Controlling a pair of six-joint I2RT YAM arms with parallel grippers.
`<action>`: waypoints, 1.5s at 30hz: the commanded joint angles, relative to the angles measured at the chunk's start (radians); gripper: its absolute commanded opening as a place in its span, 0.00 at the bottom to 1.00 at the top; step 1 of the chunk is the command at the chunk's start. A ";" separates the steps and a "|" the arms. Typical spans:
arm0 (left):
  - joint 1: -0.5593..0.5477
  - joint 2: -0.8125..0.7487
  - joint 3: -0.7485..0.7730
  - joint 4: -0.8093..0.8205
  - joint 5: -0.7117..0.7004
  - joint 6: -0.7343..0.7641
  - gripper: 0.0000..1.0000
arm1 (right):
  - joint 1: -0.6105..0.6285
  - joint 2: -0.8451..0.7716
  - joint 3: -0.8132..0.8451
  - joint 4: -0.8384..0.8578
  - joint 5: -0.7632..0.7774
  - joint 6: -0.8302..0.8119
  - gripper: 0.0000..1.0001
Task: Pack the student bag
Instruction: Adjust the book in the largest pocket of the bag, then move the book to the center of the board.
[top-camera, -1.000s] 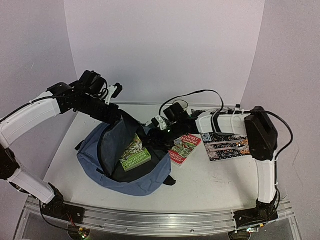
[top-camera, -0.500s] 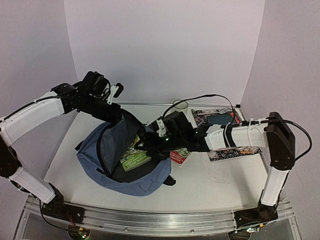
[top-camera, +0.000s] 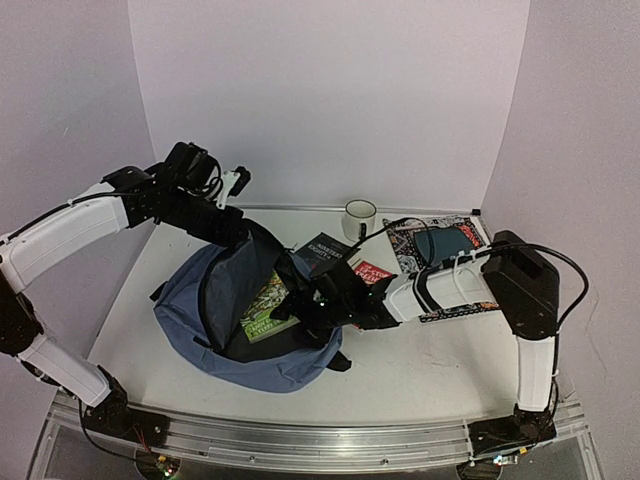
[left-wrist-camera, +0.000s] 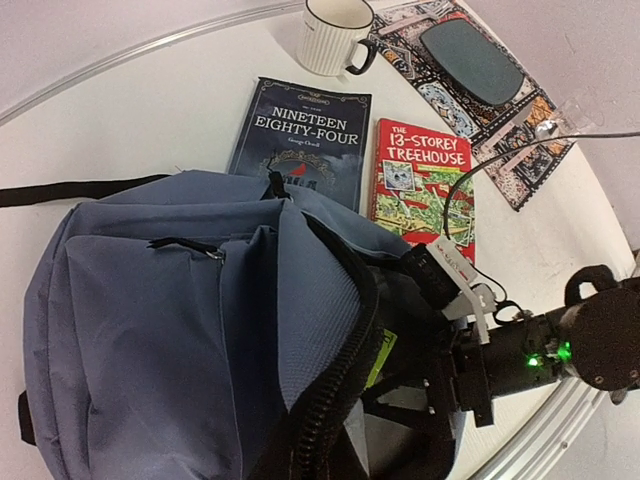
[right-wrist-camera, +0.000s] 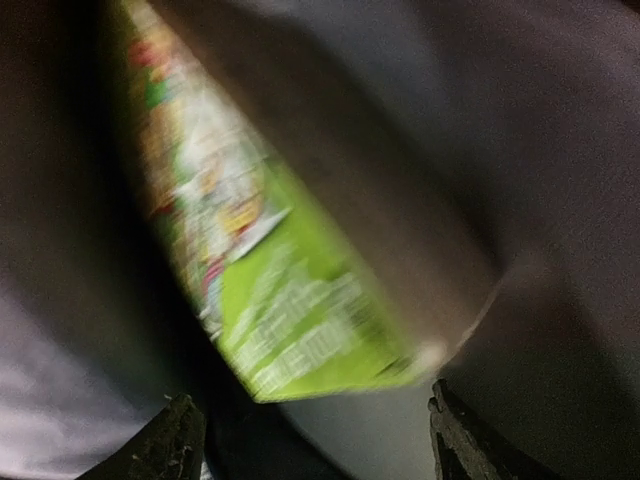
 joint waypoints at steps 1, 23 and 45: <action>-0.001 -0.037 0.031 0.063 0.066 0.017 0.00 | 0.001 0.040 0.003 0.031 0.092 0.057 0.74; -0.001 -0.068 0.041 0.045 0.179 0.086 0.00 | -0.084 0.175 0.344 -0.033 -0.064 -0.574 0.29; 0.026 -0.002 -0.097 -0.033 -0.417 0.075 0.00 | -0.141 -0.220 0.062 -0.344 0.077 -0.726 0.66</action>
